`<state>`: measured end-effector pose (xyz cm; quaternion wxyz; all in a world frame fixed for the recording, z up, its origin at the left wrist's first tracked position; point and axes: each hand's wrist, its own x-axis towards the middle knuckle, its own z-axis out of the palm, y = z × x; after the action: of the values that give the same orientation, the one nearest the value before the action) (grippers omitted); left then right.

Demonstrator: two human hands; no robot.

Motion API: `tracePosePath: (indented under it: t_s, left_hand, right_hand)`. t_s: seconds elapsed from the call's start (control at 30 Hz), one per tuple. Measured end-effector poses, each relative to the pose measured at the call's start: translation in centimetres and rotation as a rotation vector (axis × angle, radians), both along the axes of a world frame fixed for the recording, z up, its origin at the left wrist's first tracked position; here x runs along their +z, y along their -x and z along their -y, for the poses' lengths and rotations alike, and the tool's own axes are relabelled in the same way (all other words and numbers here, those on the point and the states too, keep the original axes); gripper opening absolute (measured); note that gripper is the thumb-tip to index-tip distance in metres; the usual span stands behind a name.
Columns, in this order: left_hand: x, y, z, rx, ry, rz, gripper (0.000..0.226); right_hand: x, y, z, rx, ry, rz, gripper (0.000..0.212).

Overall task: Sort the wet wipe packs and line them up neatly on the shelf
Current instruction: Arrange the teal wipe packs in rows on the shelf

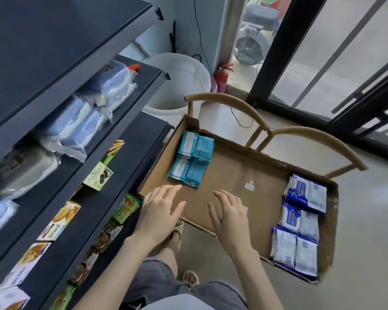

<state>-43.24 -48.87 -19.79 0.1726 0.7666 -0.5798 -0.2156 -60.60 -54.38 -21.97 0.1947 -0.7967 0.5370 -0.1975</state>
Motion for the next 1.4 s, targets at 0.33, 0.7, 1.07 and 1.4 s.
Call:
tracePosePath:
  t_s: [0.33,0.7,1.07,1.4]
  left_hand:
    - [-8.9,-7.3,13.5,-0.028,-0.289,-0.099,0.044]
    - [-26.9,-9.3,22.2,0.147,-0.487,-0.257,0.043]
    - [-37.4,-8.3,22.7,0.475,-0.407,-0.197,0.071]
    - [-37.1,-8.4,22.0,0.595,-0.294,-0.205,0.044]
  right_hand:
    - [-8.6,-8.4,12.1,-0.094,-0.331,-0.054,0.030]
    - [-24.6,-12.2,20.2,-0.238,-0.659,-0.057,0.035]
    - [-34.6,-13.0,20.2,-0.546,-0.832,0.127,0.059]
    - [-34.8,-13.4,20.3,-0.737,-0.860,0.230,0.042]
